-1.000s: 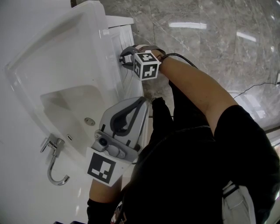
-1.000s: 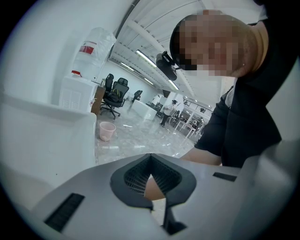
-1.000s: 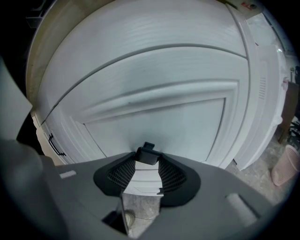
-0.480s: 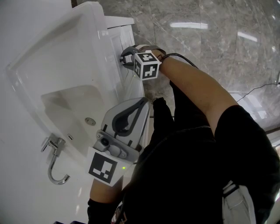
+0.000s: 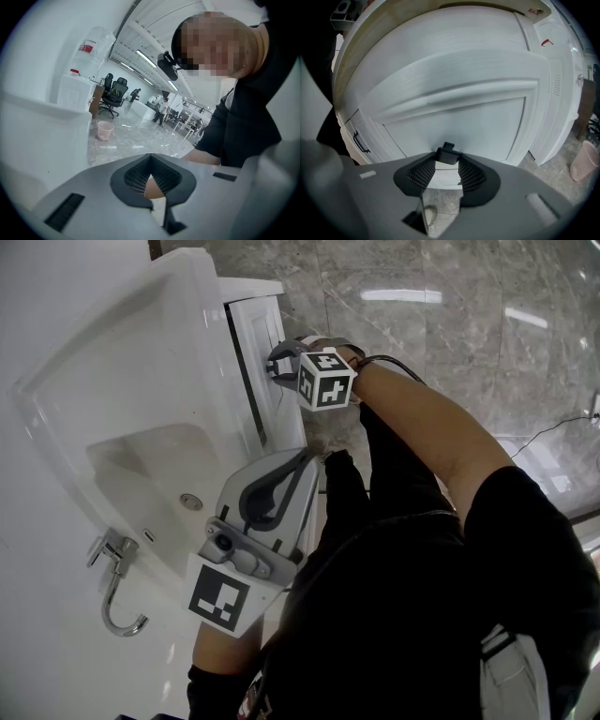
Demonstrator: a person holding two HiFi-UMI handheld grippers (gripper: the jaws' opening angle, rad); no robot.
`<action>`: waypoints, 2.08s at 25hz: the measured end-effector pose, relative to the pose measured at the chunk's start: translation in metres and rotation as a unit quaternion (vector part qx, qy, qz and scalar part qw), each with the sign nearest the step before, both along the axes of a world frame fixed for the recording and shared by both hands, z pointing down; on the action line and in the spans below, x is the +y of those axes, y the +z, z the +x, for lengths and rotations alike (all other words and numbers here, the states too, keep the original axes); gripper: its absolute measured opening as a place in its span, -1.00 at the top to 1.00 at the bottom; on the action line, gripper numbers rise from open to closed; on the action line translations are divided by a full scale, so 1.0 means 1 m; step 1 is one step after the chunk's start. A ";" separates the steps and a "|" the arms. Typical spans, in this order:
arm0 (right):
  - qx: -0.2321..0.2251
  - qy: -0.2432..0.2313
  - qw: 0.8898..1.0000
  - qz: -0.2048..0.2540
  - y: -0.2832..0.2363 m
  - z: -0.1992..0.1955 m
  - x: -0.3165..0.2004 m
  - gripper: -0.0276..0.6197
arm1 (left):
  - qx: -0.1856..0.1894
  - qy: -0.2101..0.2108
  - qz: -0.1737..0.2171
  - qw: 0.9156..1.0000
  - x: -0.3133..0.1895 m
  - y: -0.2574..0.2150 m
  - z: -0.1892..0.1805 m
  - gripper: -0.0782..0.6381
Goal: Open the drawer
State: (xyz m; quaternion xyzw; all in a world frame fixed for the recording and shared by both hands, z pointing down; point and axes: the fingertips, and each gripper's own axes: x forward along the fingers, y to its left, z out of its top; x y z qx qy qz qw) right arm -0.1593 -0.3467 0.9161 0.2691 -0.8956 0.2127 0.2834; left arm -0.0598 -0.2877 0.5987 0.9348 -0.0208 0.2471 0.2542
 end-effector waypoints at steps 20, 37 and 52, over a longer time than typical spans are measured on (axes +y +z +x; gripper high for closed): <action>-0.001 0.009 1.000 -0.002 0.002 0.028 0.025 0.45 | 0.000 0.005 0.004 1.000 0.006 0.000 0.016 0.79; 0.000 0.016 1.000 -0.004 0.001 0.052 0.044 0.45 | -0.004 0.016 0.008 1.000 0.015 -0.001 0.028 0.79; 0.001 0.022 1.000 -0.008 0.002 0.070 0.062 0.45 | -0.005 0.023 0.010 1.000 0.021 -0.001 0.030 0.79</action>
